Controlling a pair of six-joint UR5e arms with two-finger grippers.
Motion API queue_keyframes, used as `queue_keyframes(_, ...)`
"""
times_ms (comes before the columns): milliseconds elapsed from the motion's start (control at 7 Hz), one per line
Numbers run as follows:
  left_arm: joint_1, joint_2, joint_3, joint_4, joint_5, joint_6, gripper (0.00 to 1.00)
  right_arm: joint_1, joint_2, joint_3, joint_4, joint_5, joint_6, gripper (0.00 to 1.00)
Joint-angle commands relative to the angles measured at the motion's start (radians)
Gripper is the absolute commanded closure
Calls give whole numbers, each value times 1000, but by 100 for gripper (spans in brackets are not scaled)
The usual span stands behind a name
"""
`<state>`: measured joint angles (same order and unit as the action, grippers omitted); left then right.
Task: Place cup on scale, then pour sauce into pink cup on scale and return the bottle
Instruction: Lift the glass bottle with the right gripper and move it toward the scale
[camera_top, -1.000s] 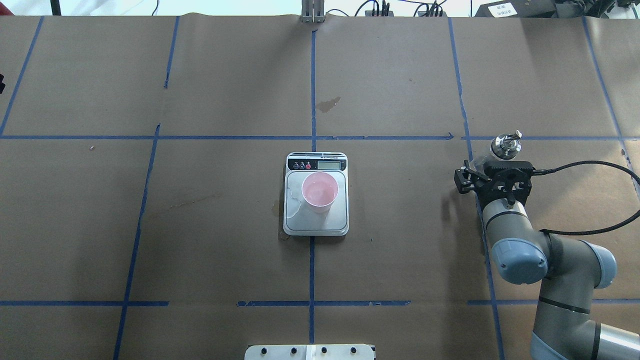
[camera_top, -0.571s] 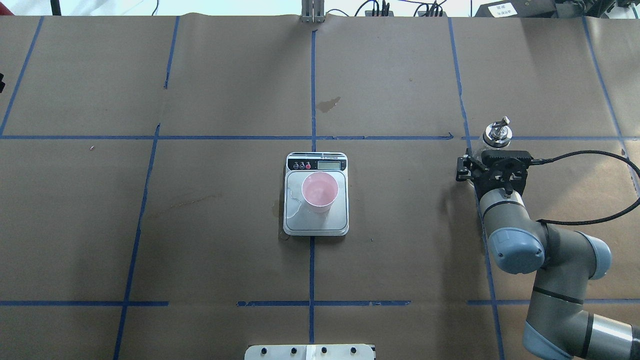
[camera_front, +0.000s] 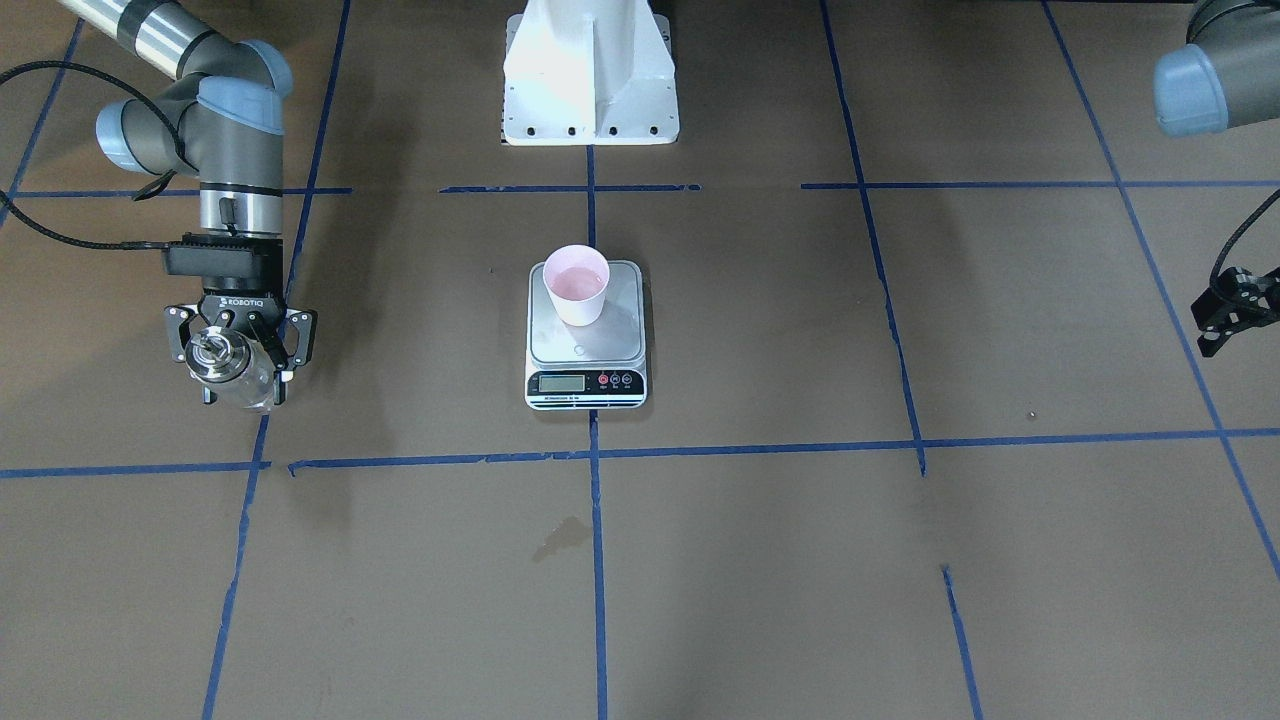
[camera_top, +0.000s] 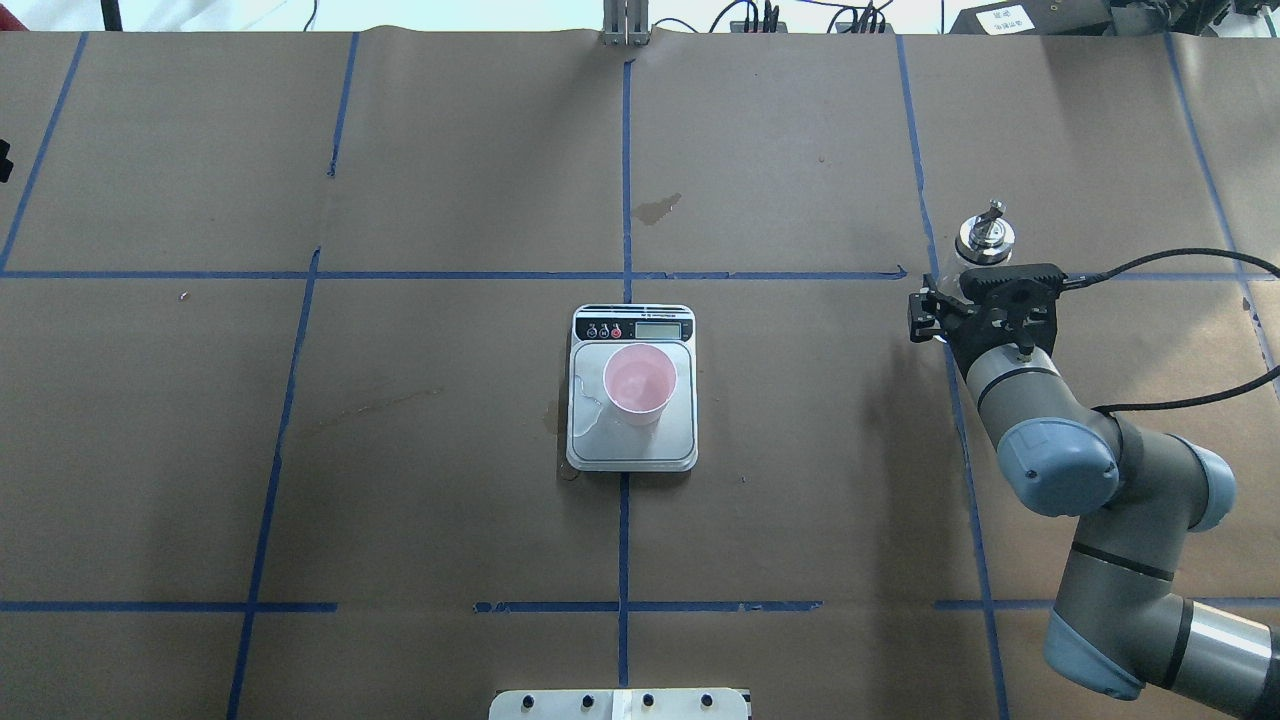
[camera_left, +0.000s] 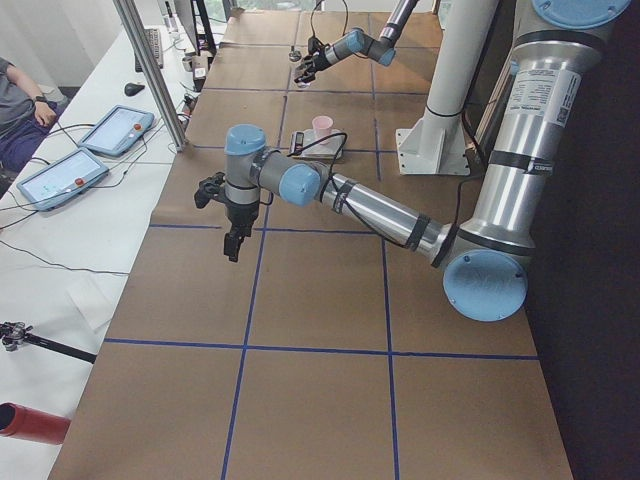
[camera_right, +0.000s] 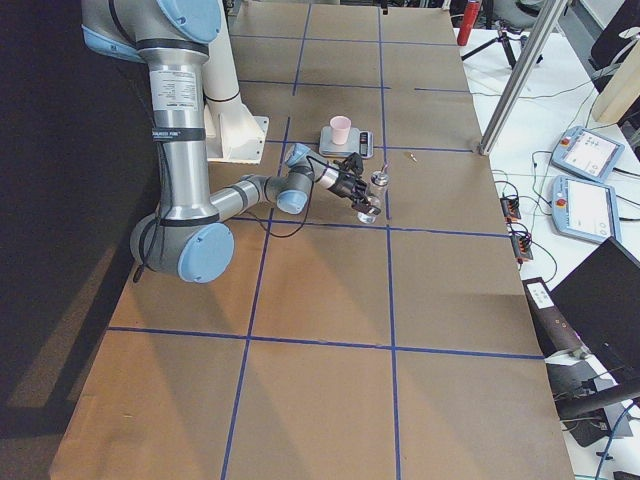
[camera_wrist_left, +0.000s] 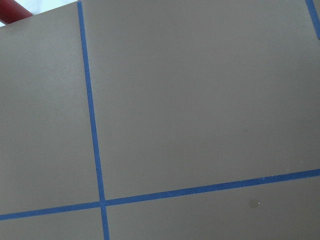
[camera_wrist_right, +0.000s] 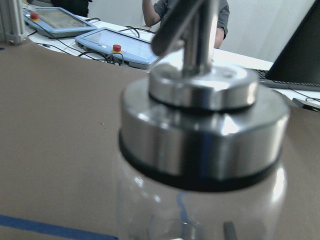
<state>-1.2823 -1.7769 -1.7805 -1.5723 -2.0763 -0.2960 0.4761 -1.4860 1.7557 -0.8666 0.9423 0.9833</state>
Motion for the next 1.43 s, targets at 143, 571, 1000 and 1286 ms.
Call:
queue_keyframes(143, -2, 4, -7, -2, -1, 11, 0, 24, 198, 57, -142, 18, -219, 100)
queue_keyframes(571, -5, 4, -7, -2, -4, 11, 0, 3, 201, 65, -176, -126, -699, 100)
queue_keyframes(1000, -6, 2, -7, 0, -4, 11, 0, -92, 173, 74, -218, -350, -1063, 100)
queue_keyframes(1286, -9, 4, -7, 3, -2, 11, 0, -181, 173, 64, -224, -481, -1078, 100)
